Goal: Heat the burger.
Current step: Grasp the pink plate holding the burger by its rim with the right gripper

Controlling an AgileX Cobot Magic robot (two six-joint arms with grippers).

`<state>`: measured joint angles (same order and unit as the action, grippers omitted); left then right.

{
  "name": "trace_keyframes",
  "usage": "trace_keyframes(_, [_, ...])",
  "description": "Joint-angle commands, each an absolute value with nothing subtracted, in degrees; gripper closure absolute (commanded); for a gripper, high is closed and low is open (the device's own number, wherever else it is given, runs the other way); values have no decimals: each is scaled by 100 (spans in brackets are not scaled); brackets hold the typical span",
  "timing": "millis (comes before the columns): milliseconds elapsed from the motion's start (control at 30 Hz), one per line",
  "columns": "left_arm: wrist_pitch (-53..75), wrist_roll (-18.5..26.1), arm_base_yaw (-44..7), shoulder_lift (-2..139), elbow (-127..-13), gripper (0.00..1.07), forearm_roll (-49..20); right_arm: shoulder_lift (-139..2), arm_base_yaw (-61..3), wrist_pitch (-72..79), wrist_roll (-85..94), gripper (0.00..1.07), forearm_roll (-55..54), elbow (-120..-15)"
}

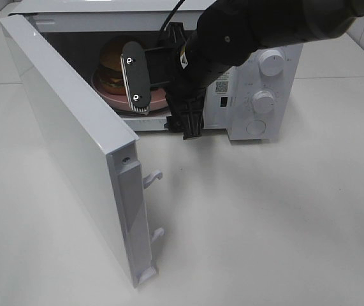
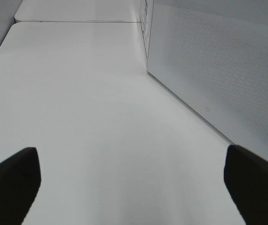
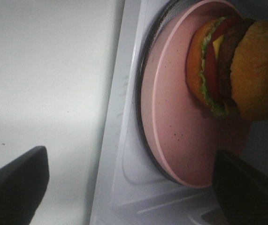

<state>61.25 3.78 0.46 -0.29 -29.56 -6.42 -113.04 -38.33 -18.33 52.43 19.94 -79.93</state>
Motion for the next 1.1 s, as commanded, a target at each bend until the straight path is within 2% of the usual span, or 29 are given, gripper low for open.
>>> trace_keyframes(33, [6125,332,52,-103,-2951,9,-647,-11637,-3856,-1765,5139,22,2028,-8359])
trace_keyframes(833, [6125,332,52,-103,-2951,9,-647,-13533,-3816,-1707,4744,28,1982,-10474])
trace_keyframes(1100, [6125,332,52,-103,-2951,9,-647,-13871,-3782,-1679,4635,31,1770,-10686])
